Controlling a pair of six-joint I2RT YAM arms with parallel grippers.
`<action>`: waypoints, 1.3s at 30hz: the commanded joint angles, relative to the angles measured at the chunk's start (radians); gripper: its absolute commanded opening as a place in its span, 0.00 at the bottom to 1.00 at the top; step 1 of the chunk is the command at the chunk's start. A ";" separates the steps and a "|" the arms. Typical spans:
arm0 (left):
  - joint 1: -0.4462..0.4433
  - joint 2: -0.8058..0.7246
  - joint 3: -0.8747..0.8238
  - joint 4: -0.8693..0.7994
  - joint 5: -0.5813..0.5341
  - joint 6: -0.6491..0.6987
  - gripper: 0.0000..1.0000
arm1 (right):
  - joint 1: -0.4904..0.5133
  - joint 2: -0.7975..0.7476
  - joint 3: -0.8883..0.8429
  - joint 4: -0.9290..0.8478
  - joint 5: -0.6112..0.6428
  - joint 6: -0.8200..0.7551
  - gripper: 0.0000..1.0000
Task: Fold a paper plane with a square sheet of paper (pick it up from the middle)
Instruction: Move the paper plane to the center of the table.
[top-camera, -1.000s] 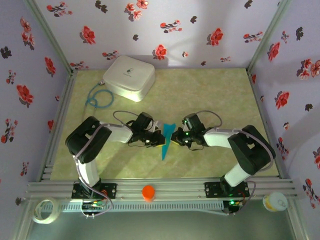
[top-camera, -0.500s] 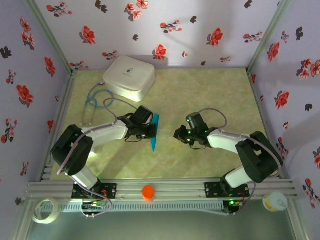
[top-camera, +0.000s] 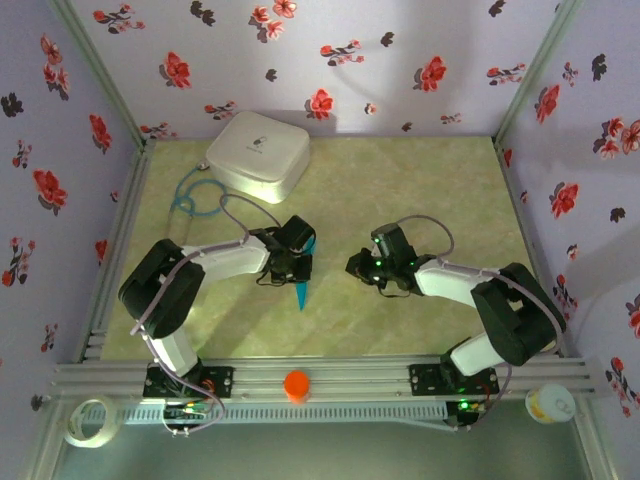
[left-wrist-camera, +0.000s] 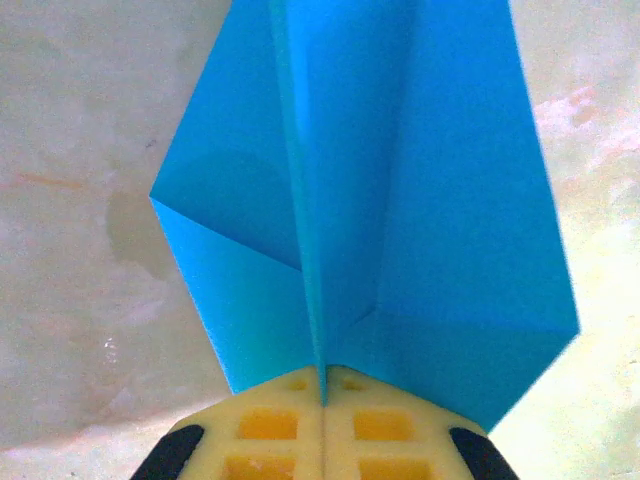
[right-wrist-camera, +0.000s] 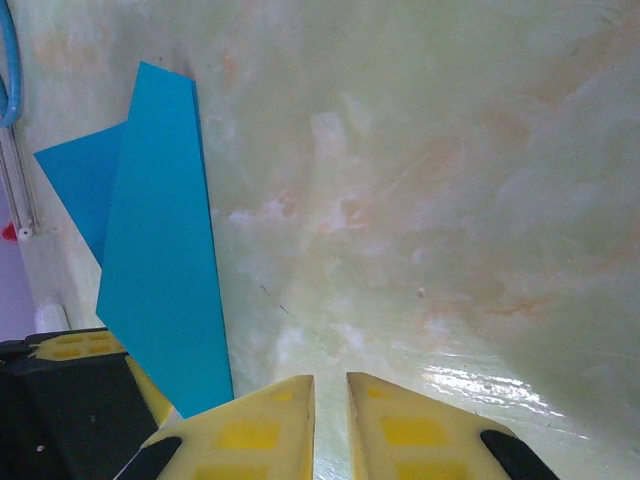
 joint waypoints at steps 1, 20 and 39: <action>-0.007 0.013 0.027 -0.032 -0.009 -0.010 0.03 | -0.003 -0.004 0.000 0.022 -0.007 0.000 0.17; -0.010 0.040 0.053 -0.046 0.001 0.009 0.15 | -0.016 -0.030 0.015 -0.043 0.006 -0.016 0.19; -0.048 0.057 0.159 -0.195 -0.129 0.018 0.01 | -0.016 -0.011 0.011 -0.030 0.001 -0.009 0.20</action>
